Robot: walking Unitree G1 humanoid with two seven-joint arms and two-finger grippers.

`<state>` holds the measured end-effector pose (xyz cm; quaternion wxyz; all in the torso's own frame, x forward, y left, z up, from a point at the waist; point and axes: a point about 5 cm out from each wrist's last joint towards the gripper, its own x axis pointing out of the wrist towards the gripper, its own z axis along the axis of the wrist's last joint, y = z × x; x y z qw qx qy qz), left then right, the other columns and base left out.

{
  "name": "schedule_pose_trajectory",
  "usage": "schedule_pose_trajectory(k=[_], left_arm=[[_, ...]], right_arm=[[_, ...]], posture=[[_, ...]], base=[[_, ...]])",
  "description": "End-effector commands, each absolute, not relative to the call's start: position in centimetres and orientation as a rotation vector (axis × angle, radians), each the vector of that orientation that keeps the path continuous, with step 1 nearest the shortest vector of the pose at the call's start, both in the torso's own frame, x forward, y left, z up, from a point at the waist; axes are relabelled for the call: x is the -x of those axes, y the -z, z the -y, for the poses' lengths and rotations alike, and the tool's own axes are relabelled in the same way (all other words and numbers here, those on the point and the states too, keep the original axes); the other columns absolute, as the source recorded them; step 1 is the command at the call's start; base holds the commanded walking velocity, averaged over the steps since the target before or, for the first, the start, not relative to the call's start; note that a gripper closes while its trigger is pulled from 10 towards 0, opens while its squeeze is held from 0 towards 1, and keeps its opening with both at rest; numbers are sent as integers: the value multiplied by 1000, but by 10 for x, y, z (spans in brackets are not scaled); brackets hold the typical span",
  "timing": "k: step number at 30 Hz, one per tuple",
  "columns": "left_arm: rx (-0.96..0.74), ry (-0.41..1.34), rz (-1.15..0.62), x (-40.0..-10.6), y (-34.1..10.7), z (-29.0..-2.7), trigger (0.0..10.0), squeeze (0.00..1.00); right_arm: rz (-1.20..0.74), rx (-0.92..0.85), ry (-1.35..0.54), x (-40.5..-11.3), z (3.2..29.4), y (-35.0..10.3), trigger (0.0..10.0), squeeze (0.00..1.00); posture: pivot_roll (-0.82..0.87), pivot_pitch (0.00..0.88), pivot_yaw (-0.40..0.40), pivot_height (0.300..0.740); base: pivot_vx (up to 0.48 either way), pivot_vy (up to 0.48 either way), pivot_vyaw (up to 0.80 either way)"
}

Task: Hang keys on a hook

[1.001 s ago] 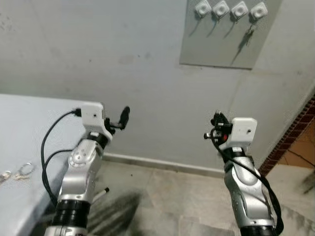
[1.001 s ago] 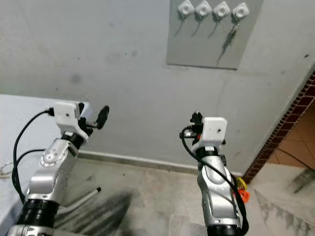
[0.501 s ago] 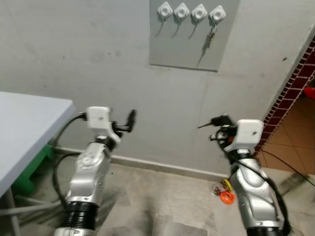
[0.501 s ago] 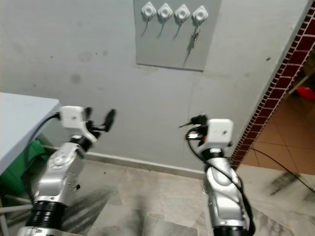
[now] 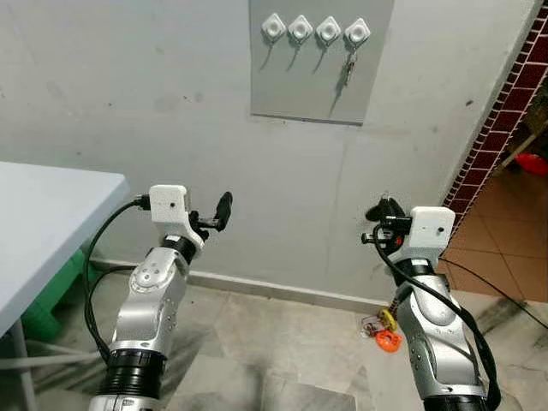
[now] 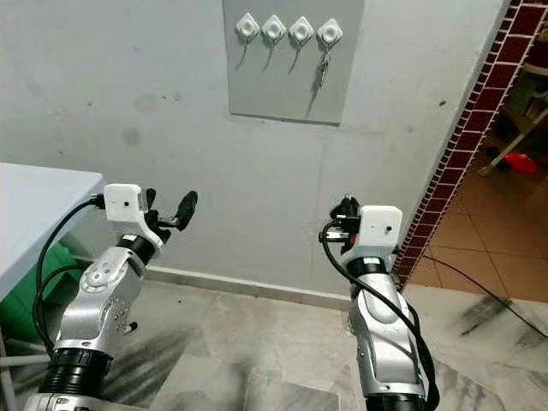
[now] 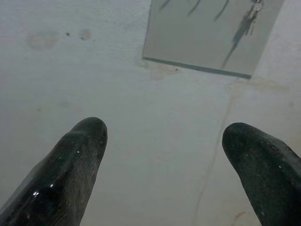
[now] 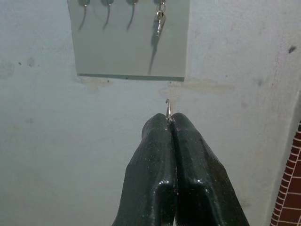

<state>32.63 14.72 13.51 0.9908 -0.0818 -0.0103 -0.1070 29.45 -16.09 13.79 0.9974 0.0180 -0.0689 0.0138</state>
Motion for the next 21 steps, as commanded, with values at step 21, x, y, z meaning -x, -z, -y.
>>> schedule_pose_trajectory(k=[21], left_arm=[[167,232,38,-325,-141,-145,10000,0]], right_arm=[[150,-37,-45,-294,159,-143,10000,0]], posture=[[-83,0,0,740]], base=[[338,0,0]])
